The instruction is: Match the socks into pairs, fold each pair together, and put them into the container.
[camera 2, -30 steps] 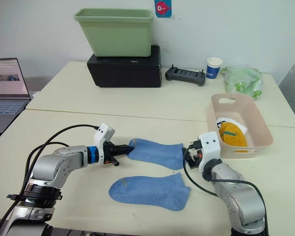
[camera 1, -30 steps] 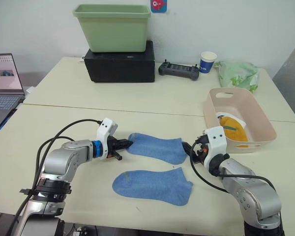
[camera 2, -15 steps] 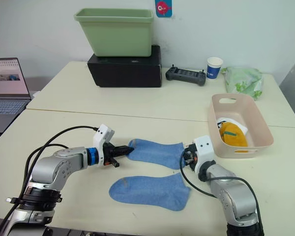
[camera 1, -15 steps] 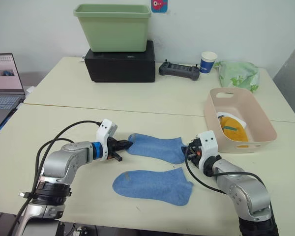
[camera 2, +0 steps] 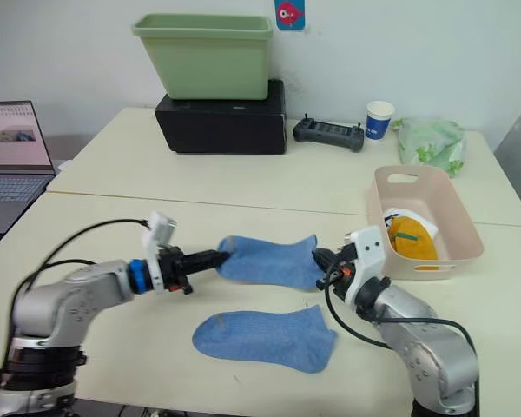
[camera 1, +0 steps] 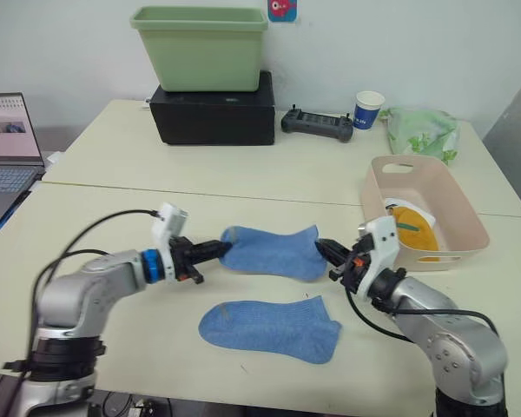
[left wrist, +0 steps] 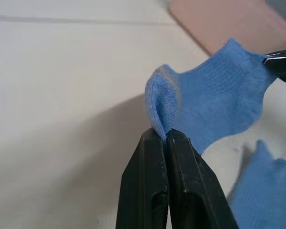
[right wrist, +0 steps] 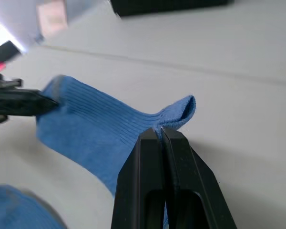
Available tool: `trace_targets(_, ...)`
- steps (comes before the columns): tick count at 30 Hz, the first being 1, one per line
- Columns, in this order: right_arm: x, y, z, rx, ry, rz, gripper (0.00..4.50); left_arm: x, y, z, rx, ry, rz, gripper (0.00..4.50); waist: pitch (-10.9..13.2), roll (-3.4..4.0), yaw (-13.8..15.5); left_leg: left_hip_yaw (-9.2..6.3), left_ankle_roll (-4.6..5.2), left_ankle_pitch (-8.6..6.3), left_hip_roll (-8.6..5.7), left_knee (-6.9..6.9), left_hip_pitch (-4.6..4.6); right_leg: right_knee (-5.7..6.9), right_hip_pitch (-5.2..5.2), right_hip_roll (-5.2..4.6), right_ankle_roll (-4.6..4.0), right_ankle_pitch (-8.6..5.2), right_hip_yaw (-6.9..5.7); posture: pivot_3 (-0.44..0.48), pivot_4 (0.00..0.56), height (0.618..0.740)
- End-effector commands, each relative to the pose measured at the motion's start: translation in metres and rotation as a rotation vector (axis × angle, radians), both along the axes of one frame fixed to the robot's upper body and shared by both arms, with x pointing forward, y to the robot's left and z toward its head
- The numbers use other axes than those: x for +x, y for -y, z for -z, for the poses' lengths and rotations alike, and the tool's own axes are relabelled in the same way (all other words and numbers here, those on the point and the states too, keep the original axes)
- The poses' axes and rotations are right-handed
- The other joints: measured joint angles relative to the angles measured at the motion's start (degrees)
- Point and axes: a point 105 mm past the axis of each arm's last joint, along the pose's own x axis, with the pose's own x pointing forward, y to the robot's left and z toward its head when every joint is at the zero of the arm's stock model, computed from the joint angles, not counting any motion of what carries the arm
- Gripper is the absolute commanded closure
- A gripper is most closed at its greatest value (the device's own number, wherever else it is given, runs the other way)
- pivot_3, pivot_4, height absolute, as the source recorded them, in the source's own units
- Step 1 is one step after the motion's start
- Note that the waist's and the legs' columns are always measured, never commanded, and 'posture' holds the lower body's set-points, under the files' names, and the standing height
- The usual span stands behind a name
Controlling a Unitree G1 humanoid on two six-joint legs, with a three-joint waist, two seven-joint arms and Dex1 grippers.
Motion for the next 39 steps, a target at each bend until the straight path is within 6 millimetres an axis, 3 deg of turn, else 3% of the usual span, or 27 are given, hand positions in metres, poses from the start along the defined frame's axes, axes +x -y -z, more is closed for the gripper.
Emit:
trace_targets(1, -0.027, -0.001, -0.02, 0.082, 0.024, -0.117, 4.46, -0.036, 0.004, -0.021, -0.076, -0.05, 0.117, 4.5, 0.0, 0.01, -0.09, -0.02, 0.0, 0.0, -0.01, -0.02, 0.01, 0.0, 0.01, -0.01, 0.0, 0.0, 0.03, 0.0, 0.15, 0.72)
trace_targets(4, -0.044, 0.001, -0.021, 0.088, -0.007, -0.177, 4.46, -0.061, 0.007, -0.018, -0.086, -0.114, 0.164, 4.5, 0.01, 0.01, 0.03, -0.04, 0.0, 0.0, -0.01, -0.01, 0.01, -0.02, 0.02, -0.05, 0.01, 0.0, 0.02, 0.0, 0.15, 0.72)
trace_targets(9, -0.075, 0.005, -0.002, 0.025, -0.134, -0.27, 4.46, -0.089, 0.011, 0.008, -0.041, -0.195, 0.146, 4.5, 0.01, 0.01, 0.06, -0.03, 0.01, -0.01, 0.0, -0.03, 0.04, -0.12, 0.07, -0.21, 0.01, -0.01, 0.04, 0.0, 0.15, 0.72)
trace_targets(15, -0.077, 0.008, 0.033, -0.123, -0.214, -0.231, 4.46, -0.083, 0.006, 0.051, 0.06, -0.215, 0.034, 4.5, 0.0, -0.01, 0.14, 0.07, 0.13, -0.08, -0.07, -0.03, 0.17, -0.08, 0.15, 0.01, 0.01, -0.01, 0.09, 0.0, 0.15, 0.72)
trace_targets(20, -0.077, 0.011, 0.049, -0.185, -0.216, -0.216, 4.46, -0.082, 0.006, 0.064, 0.102, -0.225, 0.047, 4.5, -0.01, -0.03, 0.16, 0.14, 0.01, -0.02, -0.05, -0.03, 0.08, -0.14, 0.1, 0.03, 0.01, -0.01, 0.08, 0.0, 0.15, 0.72)
trace_targets(29, -0.066, 0.009, 0.053, -0.212, -0.182, -0.188, 4.46, -0.08, 0.001, 0.076, 0.133, -0.219, 0.009, 4.5, -0.01, -0.04, 0.19, 0.11, 0.03, -0.02, -0.06, -0.03, 0.08, -0.13, 0.09, 0.02, 0.01, -0.01, 0.09, 0.0, 0.15, 0.72)
trace_targets(31, -0.063, 0.009, 0.05, -0.201, -0.171, -0.176, 4.01, -0.079, 0.001, 0.074, 0.118, -0.203, -0.001, 4.5, -0.01, -0.04, 0.19, 0.11, 0.04, -0.03, -0.05, -0.03, 0.08, -0.13, 0.1, 0.02, 0.01, -0.01, 0.07, 0.0, 0.15, 0.72)
trace_targets(32, -0.061, 0.01, 0.048, -0.199, -0.163, -0.166, 3.84, -0.08, 0.002, 0.073, 0.111, -0.199, 0.004, 4.05, -0.01, -0.03, 0.19, 0.1, 0.03, -0.03, -0.05, -0.03, 0.08, -0.13, 0.1, 0.02, 0.01, -0.01, 0.07, 0.0, 0.15, 0.72)
trace_targets(38, -0.055, 0.015, 0.035, -0.182, -0.103, -0.133, 1.67, -0.082, -0.008, 0.068, 0.14, -0.116, -0.031, 2.29, -0.02, -0.04, 0.16, 0.1, 0.02, -0.02, -0.05, -0.03, 0.09, -0.12, 0.1, 0.02, 0.01, -0.01, 0.08, 0.0, 0.15, 0.72)
trace_targets(39, -0.055, 0.014, 0.034, -0.178, -0.091, -0.137, 1.3, -0.082, -0.009, 0.066, 0.136, -0.099, -0.042, 2.25, -0.02, -0.03, 0.14, 0.1, 0.02, -0.02, -0.04, -0.04, 0.1, -0.12, 0.11, 0.01, 0.01, -0.01, 0.09, 0.0, 0.15, 0.72)
